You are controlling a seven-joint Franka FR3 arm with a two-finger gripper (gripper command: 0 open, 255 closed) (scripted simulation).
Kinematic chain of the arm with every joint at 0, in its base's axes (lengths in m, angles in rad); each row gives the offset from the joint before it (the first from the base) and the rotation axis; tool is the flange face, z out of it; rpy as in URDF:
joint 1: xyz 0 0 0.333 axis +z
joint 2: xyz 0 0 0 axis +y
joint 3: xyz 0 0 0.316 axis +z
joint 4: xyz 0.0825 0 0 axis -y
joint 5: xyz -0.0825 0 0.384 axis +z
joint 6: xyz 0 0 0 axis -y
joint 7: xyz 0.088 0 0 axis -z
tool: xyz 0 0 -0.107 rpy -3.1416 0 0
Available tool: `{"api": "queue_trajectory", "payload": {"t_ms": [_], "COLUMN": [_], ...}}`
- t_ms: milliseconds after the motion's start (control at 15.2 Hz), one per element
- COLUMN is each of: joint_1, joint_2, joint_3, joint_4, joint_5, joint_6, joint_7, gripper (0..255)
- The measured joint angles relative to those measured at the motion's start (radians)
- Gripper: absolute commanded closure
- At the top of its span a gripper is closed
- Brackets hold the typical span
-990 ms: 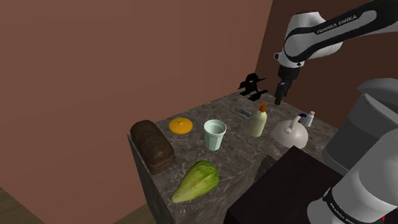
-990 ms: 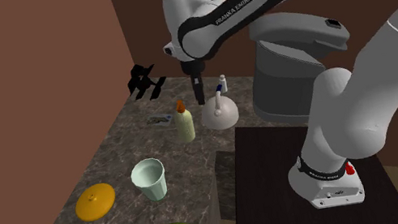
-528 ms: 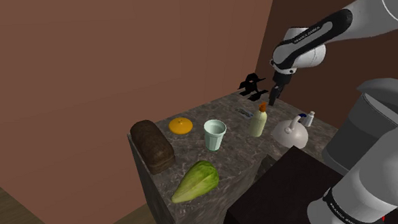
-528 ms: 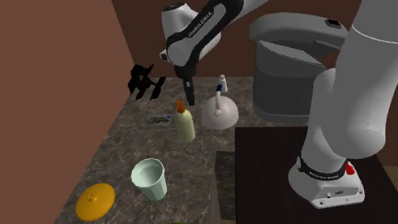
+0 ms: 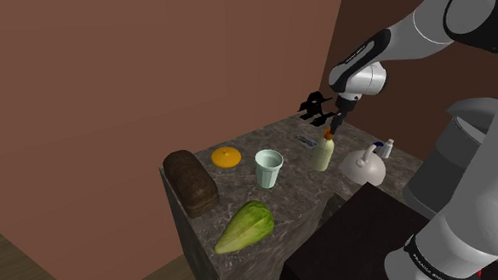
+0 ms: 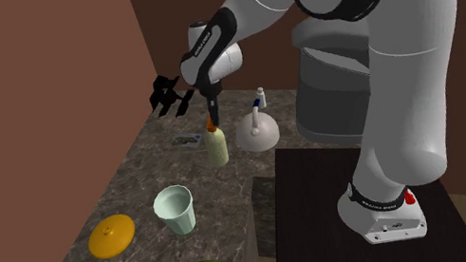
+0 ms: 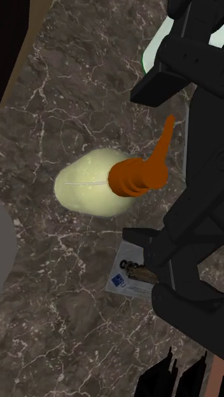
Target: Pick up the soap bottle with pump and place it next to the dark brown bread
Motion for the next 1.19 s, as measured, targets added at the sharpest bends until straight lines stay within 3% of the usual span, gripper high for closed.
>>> {"api": "queue_trajectory", "payload": {"t_ms": [462, 858, 924, 1188], "joint_1": [-0.022, -0.026, -0.026, -0.025], "joint_2": [0.087, 0.096, 0.096, 0.096], "joint_3": [0.033, 0.036, 0.036, 0.036], "joint_4": [0.008, 0.011, 0.011, 0.011], "joint_5": [0.070, 0.077, 0.077, 0.077], "joint_6": [0.071, 0.077, 0.077, 0.077], "joint_7": [-0.050, -0.055, -0.055, -0.055], "gripper": [0, 0, 255, 255]}}
